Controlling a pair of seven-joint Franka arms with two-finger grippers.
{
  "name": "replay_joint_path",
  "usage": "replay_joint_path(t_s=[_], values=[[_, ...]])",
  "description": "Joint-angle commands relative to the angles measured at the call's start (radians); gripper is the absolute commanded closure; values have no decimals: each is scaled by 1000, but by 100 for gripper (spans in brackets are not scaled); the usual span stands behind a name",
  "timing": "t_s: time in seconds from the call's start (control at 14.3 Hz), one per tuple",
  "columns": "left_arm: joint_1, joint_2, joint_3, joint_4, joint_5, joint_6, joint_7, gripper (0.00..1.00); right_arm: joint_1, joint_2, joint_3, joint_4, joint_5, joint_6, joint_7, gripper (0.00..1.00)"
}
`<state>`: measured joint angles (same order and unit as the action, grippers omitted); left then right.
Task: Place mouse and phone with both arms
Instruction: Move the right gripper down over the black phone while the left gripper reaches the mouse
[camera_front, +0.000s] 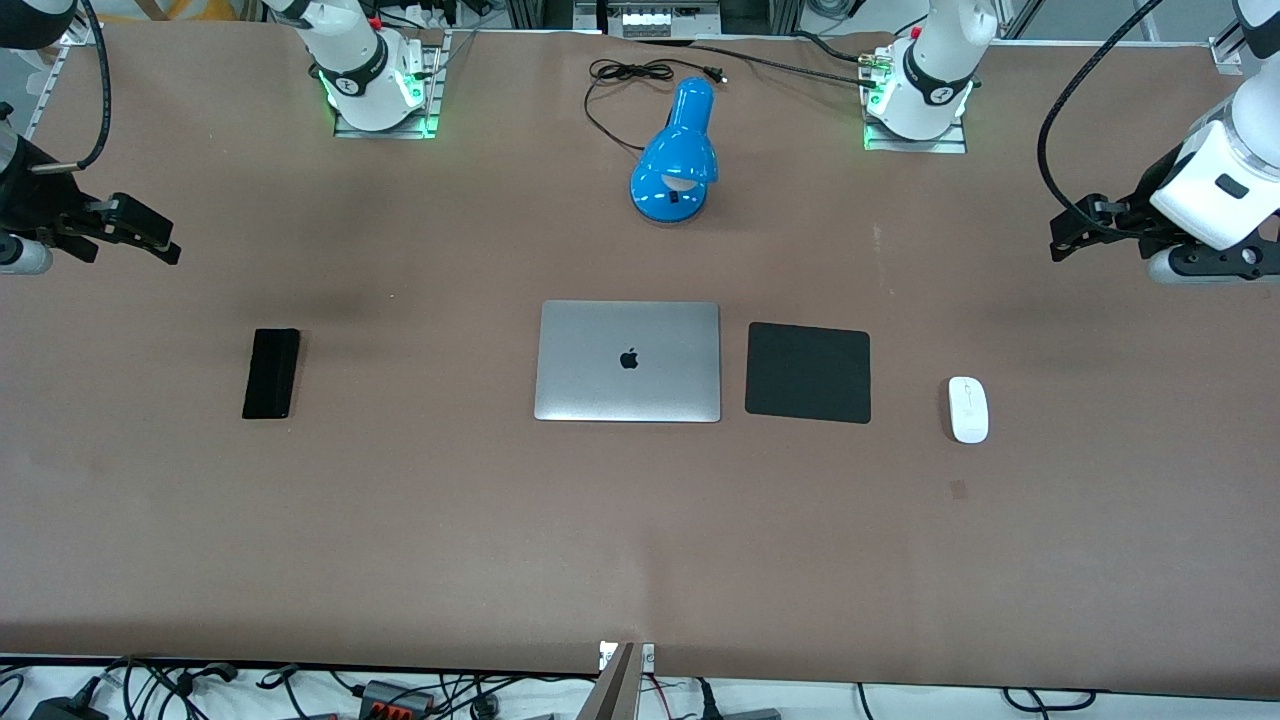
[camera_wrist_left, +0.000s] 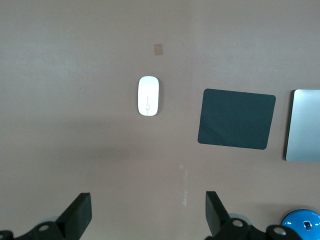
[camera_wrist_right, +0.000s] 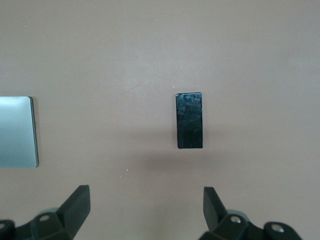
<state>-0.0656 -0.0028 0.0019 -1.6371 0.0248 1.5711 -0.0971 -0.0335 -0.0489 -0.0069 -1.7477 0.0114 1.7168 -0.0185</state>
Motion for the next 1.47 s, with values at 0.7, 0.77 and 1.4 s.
replay_joint_path(t_s=[0.7,0.77,1.4], values=[[0,3,1,17,21,-22,-6,0,-12,-25,8,-19,-1,-8,-14,0],[0,3,1,16,21,-35,-7,0,-12,-23,8,-19,-1,-6,-14,0],[1,29,10,33,21,-207,5,0,-19,128,7,-15,-13,64,-3,0]])
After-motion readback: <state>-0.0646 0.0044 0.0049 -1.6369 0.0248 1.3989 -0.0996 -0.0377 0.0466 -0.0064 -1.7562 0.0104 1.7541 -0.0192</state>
